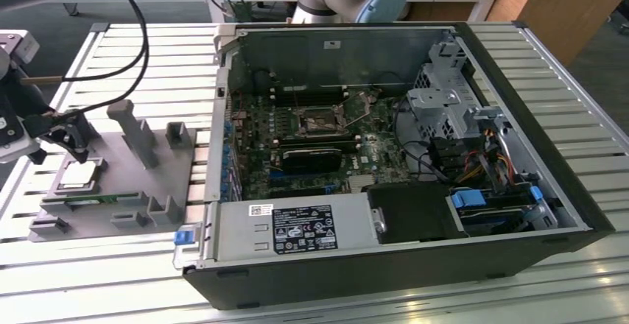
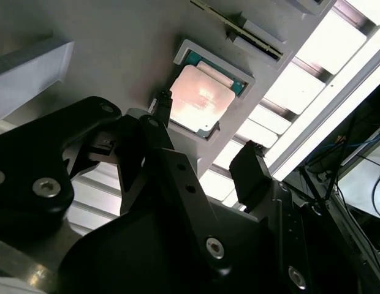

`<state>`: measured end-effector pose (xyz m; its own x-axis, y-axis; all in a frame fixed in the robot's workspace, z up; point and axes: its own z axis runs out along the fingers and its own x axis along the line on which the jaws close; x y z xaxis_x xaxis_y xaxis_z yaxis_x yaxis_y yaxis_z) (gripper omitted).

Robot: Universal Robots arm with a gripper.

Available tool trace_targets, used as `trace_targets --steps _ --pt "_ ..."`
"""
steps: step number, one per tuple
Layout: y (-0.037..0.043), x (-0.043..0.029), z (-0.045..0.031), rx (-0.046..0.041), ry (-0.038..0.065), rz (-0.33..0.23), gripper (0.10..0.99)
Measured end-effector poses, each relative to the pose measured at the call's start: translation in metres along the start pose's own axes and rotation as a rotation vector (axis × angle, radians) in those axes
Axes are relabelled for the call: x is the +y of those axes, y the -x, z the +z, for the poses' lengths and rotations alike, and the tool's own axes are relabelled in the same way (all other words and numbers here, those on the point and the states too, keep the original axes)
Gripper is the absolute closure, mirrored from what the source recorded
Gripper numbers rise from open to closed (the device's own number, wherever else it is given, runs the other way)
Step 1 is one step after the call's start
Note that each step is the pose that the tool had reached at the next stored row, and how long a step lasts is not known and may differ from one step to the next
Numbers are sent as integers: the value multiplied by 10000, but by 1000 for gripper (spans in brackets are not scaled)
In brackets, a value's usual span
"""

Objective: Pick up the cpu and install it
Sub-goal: 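Pick up the cpu and move it towards the insertion slot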

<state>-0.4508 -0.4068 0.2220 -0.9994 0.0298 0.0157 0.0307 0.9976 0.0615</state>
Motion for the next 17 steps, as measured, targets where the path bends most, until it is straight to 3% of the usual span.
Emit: trace_targets --steps 17 --pt "1 -3 41 -10 3 126 427"
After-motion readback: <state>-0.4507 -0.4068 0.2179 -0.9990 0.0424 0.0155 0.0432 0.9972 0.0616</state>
